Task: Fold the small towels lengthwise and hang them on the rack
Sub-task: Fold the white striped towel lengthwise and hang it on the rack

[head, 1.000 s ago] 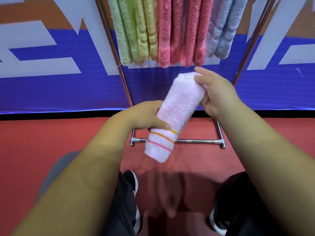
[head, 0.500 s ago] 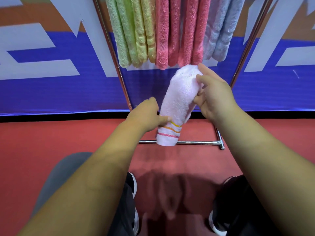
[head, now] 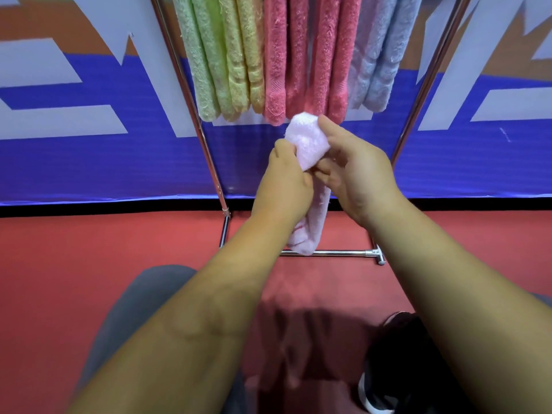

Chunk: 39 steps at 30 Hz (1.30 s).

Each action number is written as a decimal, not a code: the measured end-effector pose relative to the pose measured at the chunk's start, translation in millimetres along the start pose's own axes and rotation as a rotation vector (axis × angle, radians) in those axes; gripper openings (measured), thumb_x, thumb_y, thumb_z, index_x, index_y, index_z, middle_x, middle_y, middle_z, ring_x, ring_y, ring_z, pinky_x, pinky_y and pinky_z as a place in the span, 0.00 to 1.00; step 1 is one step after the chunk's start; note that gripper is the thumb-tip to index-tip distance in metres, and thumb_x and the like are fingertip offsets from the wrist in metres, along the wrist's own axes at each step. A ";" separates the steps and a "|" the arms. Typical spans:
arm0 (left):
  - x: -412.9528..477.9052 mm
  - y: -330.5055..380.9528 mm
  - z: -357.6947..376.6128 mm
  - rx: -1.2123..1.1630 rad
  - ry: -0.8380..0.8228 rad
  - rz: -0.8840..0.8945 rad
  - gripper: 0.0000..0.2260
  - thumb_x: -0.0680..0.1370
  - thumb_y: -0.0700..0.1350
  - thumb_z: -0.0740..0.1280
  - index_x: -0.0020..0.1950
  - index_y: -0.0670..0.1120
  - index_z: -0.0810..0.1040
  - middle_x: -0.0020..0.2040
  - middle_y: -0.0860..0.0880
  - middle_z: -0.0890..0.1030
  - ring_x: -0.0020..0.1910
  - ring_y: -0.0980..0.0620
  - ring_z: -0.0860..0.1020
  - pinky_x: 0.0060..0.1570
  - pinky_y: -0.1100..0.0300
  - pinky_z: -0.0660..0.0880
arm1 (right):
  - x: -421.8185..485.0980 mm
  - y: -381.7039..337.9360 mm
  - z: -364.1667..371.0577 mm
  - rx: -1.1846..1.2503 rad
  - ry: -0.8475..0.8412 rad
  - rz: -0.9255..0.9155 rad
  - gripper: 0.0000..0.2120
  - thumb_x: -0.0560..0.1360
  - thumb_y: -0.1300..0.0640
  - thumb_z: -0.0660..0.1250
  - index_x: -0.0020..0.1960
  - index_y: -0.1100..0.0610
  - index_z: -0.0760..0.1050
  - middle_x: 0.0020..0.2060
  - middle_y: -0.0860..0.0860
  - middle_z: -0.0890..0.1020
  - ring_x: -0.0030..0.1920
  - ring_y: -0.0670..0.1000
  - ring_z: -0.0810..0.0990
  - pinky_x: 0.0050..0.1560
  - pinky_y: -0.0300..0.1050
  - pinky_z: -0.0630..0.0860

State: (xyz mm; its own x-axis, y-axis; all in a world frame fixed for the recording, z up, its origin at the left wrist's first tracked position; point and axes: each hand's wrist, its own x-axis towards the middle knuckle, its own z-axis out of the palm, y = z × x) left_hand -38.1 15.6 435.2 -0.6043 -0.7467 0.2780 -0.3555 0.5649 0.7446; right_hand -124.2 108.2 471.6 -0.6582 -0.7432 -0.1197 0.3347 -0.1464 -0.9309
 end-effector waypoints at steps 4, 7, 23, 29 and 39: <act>5.5 -0.5 1.5 0.107 0.030 0.091 0.11 0.82 0.39 0.60 0.63 0.44 0.72 0.55 0.46 0.78 0.50 0.43 0.77 0.41 0.53 0.66 | -1.3 2.1 -10.4 -0.394 0.052 -0.116 0.31 0.79 0.69 0.62 0.77 0.46 0.77 0.61 0.46 0.87 0.60 0.43 0.85 0.70 0.45 0.80; 9.0 -1.0 -0.9 0.223 0.038 0.156 0.12 0.83 0.45 0.60 0.65 0.47 0.75 0.54 0.46 0.82 0.52 0.39 0.80 0.44 0.46 0.75 | -2.1 9.1 -16.4 -0.531 0.032 -0.179 0.30 0.82 0.68 0.60 0.77 0.43 0.76 0.66 0.42 0.85 0.64 0.40 0.83 0.67 0.38 0.77; 1.9 10.1 -26.4 0.377 0.177 0.284 0.17 0.77 0.44 0.62 0.64 0.51 0.80 0.51 0.48 0.76 0.47 0.40 0.77 0.38 0.47 0.75 | 11.1 27.6 -43.0 -1.120 0.360 -0.295 0.08 0.78 0.55 0.66 0.41 0.51 0.81 0.45 0.54 0.74 0.45 0.57 0.76 0.41 0.51 0.71; 5.2 -5.5 -30.5 0.300 0.174 0.298 0.06 0.77 0.37 0.65 0.50 0.42 0.81 0.49 0.48 0.69 0.42 0.47 0.71 0.39 0.47 0.73 | 4.5 12.9 -47.9 -1.009 0.389 -0.356 0.05 0.80 0.57 0.67 0.49 0.56 0.81 0.40 0.50 0.82 0.44 0.55 0.79 0.41 0.47 0.71; 22.9 41.5 -40.0 0.395 -0.073 0.145 0.05 0.80 0.38 0.63 0.51 0.41 0.78 0.47 0.43 0.76 0.46 0.38 0.77 0.43 0.46 0.71 | -4.3 -50.2 -45.1 -1.108 0.383 -0.422 0.07 0.79 0.57 0.66 0.50 0.59 0.81 0.42 0.55 0.83 0.45 0.58 0.80 0.42 0.53 0.77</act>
State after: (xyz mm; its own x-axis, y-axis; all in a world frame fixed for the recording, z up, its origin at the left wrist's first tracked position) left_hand -38.2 8.0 496.8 -0.7120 -0.6307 0.3087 -0.5000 0.7640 0.4077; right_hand -168.6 148.2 503.3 -0.7925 -0.5066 0.3396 -0.5765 0.4404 -0.6882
